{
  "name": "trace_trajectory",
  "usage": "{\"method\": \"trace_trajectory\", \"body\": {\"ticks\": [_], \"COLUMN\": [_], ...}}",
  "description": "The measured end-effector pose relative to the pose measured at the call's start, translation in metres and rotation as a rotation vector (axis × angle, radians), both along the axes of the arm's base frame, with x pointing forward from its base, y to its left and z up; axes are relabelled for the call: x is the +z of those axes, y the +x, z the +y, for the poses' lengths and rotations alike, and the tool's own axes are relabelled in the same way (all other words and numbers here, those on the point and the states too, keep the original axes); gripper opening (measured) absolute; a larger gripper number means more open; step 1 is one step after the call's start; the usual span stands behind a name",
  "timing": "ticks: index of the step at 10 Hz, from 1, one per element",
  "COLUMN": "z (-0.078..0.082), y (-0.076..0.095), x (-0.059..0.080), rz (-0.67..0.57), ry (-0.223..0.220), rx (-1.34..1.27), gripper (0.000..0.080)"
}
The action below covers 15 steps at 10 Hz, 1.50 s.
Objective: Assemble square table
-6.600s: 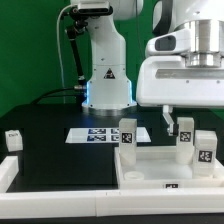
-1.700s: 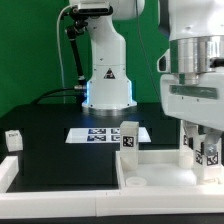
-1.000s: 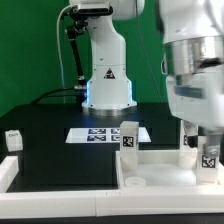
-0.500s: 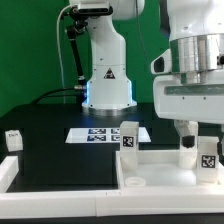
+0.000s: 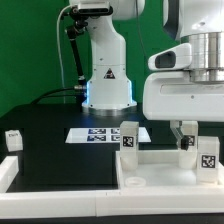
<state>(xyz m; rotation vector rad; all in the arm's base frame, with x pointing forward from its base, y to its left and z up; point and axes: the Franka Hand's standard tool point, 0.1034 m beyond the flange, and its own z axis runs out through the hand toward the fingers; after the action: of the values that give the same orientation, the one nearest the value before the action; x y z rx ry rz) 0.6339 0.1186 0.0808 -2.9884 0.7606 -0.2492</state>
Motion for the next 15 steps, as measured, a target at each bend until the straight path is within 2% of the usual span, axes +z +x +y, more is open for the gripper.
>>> {"method": "trace_trajectory", "body": {"ticks": [1,2,3,4,8,10,11,12,14,15], "z": [0.000,0.000,0.000,-0.003,-0.011,-0.008,-0.009,-0.010,-0.010,-0.009], "y": [0.000,0.000,0.000,-0.002,-0.005,-0.008,-0.008,-0.009,-0.009,-0.009], "x": [0.000,0.000,0.000,-0.001,-0.003,-0.004,-0.004,-0.004,-0.005,-0.005], "rz": [0.000,0.001,0.002,0.008,0.040,0.092,0.108,0.114,0.111,0.110], "ry": [-0.001,0.011,0.026,0.034,0.097,0.232,0.271,0.285,0.279,0.277], "rx": [0.001,-0.055,-0.146,-0.216,-0.693,-1.132,-1.227,-1.303,-1.275,-1.268], "gripper": [0.0515,0.0515,0.0377,0.0295,0.0295,0.0295,0.0294,0.0294,0.0294,0.0478]}}
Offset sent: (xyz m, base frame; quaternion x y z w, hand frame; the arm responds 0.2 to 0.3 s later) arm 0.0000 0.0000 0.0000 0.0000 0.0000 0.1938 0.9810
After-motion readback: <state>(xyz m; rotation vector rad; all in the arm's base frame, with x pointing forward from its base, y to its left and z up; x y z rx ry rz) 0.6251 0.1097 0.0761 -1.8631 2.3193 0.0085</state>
